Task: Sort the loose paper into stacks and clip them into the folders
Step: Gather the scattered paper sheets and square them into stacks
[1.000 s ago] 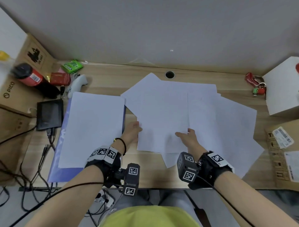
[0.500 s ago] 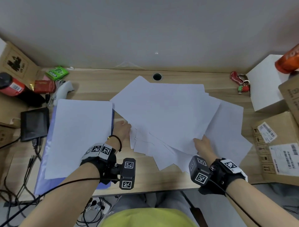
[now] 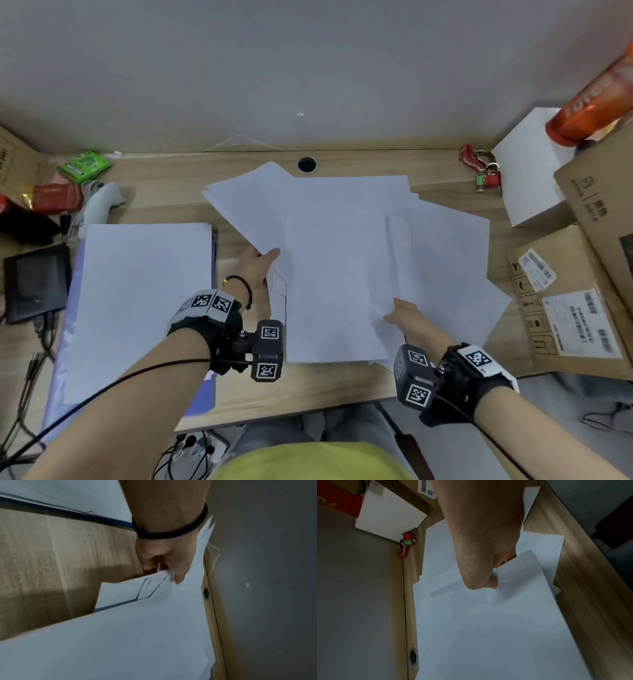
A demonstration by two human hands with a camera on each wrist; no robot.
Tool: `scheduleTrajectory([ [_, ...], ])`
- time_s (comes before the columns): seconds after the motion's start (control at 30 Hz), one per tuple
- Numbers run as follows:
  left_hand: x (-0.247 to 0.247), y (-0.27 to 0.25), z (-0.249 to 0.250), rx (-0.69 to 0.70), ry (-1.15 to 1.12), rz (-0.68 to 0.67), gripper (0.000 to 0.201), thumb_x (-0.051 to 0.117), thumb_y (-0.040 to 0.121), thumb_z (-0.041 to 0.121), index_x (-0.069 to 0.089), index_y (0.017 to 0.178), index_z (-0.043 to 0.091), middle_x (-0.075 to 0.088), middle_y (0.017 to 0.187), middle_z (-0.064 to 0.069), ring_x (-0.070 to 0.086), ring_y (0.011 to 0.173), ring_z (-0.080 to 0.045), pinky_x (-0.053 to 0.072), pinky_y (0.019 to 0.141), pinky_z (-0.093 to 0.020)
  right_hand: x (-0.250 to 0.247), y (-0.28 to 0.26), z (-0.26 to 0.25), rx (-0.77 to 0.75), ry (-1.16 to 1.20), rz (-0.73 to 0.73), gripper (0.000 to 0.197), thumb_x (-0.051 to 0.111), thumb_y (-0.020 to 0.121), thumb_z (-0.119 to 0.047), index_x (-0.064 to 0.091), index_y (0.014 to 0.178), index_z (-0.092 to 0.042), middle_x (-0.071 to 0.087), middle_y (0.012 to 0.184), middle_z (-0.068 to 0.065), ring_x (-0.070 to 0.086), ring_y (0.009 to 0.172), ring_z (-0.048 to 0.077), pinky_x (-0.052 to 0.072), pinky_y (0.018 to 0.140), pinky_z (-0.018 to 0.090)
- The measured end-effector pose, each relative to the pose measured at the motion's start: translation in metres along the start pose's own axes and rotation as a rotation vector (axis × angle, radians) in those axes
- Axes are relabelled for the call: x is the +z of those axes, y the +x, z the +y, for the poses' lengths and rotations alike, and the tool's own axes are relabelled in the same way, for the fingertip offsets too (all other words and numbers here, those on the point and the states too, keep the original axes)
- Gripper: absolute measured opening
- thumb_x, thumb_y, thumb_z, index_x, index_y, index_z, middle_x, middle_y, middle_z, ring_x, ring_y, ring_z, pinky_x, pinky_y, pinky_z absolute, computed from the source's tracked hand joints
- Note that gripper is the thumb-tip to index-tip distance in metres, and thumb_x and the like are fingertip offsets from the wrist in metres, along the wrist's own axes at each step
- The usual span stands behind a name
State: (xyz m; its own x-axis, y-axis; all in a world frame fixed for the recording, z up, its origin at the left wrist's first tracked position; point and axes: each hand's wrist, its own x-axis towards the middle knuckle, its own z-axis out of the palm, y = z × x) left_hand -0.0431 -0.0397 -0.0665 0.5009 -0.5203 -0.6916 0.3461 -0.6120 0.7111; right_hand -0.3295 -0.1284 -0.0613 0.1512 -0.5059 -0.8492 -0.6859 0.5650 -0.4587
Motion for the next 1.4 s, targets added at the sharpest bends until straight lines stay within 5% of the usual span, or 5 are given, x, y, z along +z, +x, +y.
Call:
scheduleTrajectory([
  [0.2,0.016,-0.011,0.018,0.166,0.212,0.012,0.039,0.066,0.084,0.037,0.062,0.105,0.005,0.065,0.107,-0.011,0.063,0.098,-0.026,0.051,0.091,-0.041,-0.004,-0.013,-0.01,-0.009,0.036,0.146,0.043,0.038,0.094,0.011,0.043,0.136,0.005,0.049,0.132,0.016,0.043,0.129,0.035,0.036,0.101,0.034],
  [0.5,0.02,-0.096,0.109,0.576,0.148,-0.051,0.057,0.067,0.088,0.021,0.018,0.06,0.024,0.012,0.059,0.006,0.016,0.037,-0.005,0.013,0.041,-0.014,0.003,-0.012,-0.013,-0.041,0.006,0.23,0.03,0.034,0.092,0.013,0.054,0.09,-0.009,0.049,0.078,0.006,0.041,0.061,0.011,0.037,0.041,0.01],
  [0.87,-0.008,-0.17,0.171,0.822,0.025,-0.229,0.029,0.068,0.087,0.018,0.064,0.074,-0.007,0.06,0.073,-0.006,0.057,0.066,-0.014,0.043,0.062,-0.027,0.024,-0.024,-0.014,-0.034,-0.086,0.21,0.033,0.034,0.093,0.011,0.044,0.07,-0.011,0.042,0.07,0.004,0.034,0.057,0.013,0.029,0.043,0.019],
  [1.0,-0.014,-0.188,0.188,0.904,-0.183,-0.326,0.012,0.066,0.089,0.011,0.071,0.094,0.002,0.071,0.085,-0.003,0.066,0.081,-0.012,0.052,0.074,-0.027,0.025,-0.032,-0.014,-0.089,-0.056,0.183,0.026,0.035,0.092,0.01,0.051,0.102,-0.007,0.055,0.087,0.009,0.047,0.064,0.014,0.035,0.05,0.022],
  [1.4,-0.064,-0.061,0.057,0.345,-0.13,0.148,0.032,0.055,0.095,0.014,0.057,0.126,0.007,0.064,0.12,-0.006,0.063,0.107,-0.024,0.05,0.083,-0.03,0.009,-0.046,-0.003,-0.139,0.132,0.179,0.032,0.031,0.092,0.013,0.051,0.112,-0.001,0.056,0.104,0.006,0.05,0.074,0.014,0.043,0.055,0.016],
])
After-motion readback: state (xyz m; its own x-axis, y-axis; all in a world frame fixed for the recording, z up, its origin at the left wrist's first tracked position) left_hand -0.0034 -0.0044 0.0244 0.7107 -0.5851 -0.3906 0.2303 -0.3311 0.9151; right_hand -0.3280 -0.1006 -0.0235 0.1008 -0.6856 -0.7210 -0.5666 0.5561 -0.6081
